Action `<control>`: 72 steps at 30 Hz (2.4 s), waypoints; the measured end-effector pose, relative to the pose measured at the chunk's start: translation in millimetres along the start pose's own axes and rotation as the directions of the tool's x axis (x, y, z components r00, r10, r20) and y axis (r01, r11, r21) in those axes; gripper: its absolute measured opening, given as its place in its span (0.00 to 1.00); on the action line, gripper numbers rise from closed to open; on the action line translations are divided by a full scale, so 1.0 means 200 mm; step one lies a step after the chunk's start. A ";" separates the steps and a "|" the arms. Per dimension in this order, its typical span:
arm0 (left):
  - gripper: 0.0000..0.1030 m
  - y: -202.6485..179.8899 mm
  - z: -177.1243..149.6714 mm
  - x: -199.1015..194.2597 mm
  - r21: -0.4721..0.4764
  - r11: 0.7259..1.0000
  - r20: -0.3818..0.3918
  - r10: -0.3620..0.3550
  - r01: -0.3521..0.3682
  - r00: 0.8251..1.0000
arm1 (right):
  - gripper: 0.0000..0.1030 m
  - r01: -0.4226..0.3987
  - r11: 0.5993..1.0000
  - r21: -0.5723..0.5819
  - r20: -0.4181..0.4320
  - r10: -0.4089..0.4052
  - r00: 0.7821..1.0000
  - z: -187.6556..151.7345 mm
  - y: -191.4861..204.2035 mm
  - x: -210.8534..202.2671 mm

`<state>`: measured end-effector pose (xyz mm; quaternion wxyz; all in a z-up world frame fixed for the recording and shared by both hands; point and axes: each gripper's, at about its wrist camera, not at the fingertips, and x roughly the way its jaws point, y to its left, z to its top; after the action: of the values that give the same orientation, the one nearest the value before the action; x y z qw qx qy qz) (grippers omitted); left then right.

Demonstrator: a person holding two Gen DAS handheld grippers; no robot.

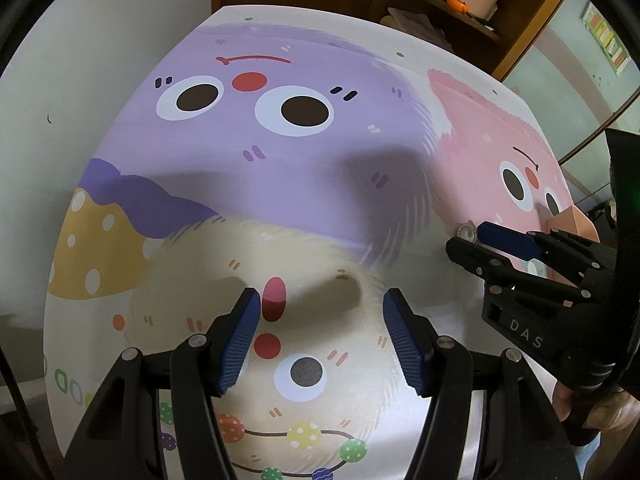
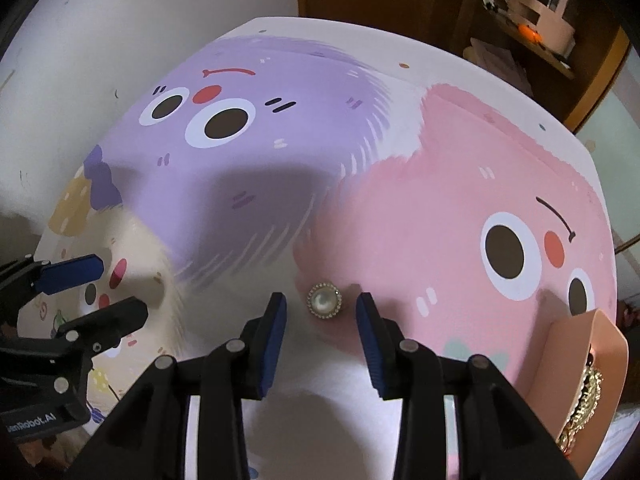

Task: Organize jewelry
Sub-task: 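Grasp the pearl stud earring with the right gripper, then carry the earring into the pink tray and open the right gripper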

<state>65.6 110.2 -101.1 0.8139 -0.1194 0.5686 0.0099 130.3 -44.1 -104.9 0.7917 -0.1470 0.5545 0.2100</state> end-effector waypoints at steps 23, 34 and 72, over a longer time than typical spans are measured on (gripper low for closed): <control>0.60 -0.08 -0.02 -0.05 0.036 0.999 0.012 0.006 -0.006 1.000 | 0.17 -0.040 0.998 0.038 0.047 0.038 0.998 -0.04 -0.05 -0.13; 0.60 -0.26 -0.05 -0.14 0.127 0.992 0.038 0.018 -0.023 0.999 | 0.17 -0.091 0.990 0.109 0.122 0.077 0.990 -0.20 -0.13 -0.38; 0.81 -0.74 -0.14 -0.21 0.173 0.981 0.114 0.063 -0.082 0.991 | 0.23 -0.060 0.823 0.565 0.112 -0.005 0.994 -0.72 -0.89 -0.54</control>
<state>47.1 -33.9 -43.7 0.8500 -0.0249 0.5261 -0.0047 68.1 -283.4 -52.8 0.8255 0.1145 0.5499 0.0549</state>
